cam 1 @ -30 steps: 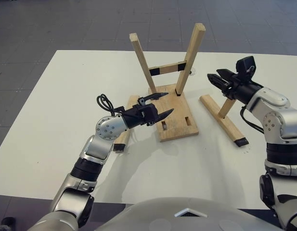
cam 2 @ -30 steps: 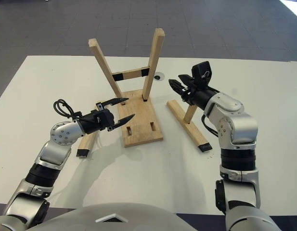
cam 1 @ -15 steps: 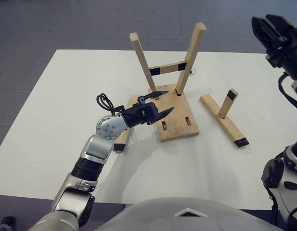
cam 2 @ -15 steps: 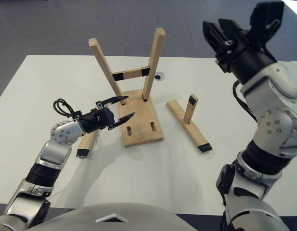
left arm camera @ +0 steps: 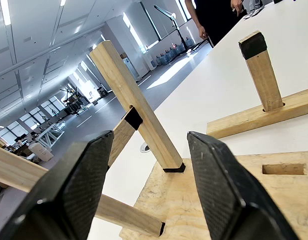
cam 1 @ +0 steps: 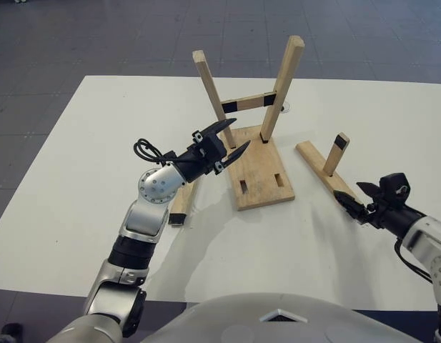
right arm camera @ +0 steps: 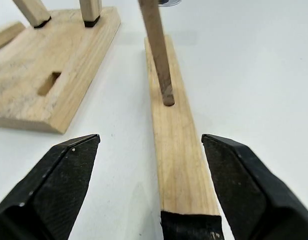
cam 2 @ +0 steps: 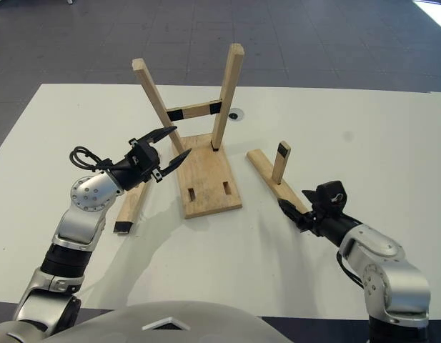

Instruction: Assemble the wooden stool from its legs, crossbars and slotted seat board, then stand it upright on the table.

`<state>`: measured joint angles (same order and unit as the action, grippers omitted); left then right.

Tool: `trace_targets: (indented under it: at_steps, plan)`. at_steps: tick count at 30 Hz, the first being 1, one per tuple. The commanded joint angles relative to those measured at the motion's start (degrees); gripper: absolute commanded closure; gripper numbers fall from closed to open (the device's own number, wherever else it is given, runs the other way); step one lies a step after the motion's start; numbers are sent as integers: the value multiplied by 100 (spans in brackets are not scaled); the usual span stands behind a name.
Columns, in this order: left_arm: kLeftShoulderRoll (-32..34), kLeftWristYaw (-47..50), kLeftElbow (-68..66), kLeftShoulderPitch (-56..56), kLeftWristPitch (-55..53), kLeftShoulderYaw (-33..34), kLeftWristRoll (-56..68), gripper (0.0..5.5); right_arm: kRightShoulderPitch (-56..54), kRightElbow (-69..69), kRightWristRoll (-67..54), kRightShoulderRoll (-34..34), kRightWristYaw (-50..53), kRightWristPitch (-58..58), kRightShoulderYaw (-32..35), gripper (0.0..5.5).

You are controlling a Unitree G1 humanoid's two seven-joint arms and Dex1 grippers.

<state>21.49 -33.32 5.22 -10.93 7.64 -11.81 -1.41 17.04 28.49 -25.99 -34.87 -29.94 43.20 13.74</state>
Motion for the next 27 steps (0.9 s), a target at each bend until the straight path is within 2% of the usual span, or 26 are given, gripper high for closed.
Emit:
trace_targets:
  at_steps: [1, 15, 18, 23, 25, 27]
  plan:
    - [43, -10, -7, 21, -11, -38, -80, 277, -80, -298, 434, -157, -7, -381, -237, 173]
    - [-9, -1, -137, -205, 124, -89, -121, 277, -521, -1502, 1171, 48, 48, -1127, -803, 173]
    - [-48, -31, -113, -237, 133, -20, 46, 277, -582, -1660, 1199, 66, -2, -1238, -816, 229]
    - [-166, -163, 26, -745, -496, 391, 895, 277, -740, -1470, 713, 238, -114, -972, -596, 312]
    - [-300, -180, 173, -958, -972, 536, 1394, 277, -902, -1088, 250, 343, -50, -697, -241, 346]
    - [-339, -154, 384, -986, -1350, 600, 1659, 277, -1364, -1015, -121, 357, 46, -487, 130, 346]
